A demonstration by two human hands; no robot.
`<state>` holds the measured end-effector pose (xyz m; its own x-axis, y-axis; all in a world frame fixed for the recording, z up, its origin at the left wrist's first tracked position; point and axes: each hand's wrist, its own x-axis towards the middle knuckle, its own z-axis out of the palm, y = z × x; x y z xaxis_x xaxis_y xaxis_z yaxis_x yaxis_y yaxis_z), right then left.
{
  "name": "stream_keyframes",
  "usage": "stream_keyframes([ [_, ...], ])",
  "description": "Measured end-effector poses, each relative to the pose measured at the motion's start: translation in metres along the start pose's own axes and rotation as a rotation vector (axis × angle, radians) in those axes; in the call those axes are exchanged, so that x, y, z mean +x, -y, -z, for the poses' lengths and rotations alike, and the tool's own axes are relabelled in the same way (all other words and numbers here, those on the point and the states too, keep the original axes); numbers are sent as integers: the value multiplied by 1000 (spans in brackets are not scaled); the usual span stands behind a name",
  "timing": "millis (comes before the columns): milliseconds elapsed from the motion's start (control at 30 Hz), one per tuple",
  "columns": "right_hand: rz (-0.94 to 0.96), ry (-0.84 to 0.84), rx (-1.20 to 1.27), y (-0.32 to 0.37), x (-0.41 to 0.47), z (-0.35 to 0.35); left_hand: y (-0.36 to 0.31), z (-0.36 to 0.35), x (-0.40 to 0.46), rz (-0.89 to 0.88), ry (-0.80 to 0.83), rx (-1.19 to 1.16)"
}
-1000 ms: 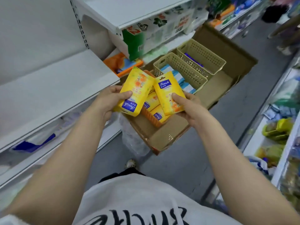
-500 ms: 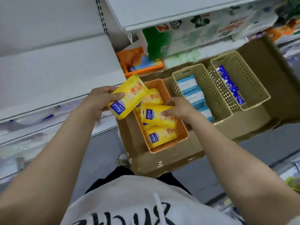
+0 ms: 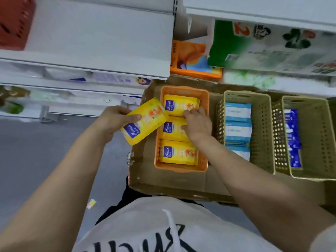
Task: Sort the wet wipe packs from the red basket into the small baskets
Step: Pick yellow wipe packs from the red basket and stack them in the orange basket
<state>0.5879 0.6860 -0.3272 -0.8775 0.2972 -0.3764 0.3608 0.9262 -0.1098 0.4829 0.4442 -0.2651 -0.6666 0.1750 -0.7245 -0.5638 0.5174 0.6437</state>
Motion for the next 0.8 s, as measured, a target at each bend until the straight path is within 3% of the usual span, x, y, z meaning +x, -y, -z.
stream_keyframes([
  [67,-34,-60,73,-1,-2,4,0,-2,0,-15,7,22],
  [133,-110,-149,310,-7,-1,17,-2,-6,0,-26,55,80],
  [200,-66,-175,580,-8,-1,35,-8,-15,-2,-45,141,167],
  [233,-1,-107,719,-7,-2,46,-12,-22,-3,-60,186,207],
  [300,145,213,860,-2,-5,67,-21,-37,-5,-97,270,254],
  [367,221,470,730,-2,-8,78,-27,-54,-4,-117,332,244],
  [433,188,494,632,-11,-10,77,-27,-68,-2,-125,320,169],
  [567,32,393,402,-38,-23,61,-4,-82,8,-131,-79,78],
  [700,31,425,355,-41,-38,33,22,-88,8,7,62,-71],
  [800,50,479,431,-30,-42,14,30,-91,7,53,65,-182],
])
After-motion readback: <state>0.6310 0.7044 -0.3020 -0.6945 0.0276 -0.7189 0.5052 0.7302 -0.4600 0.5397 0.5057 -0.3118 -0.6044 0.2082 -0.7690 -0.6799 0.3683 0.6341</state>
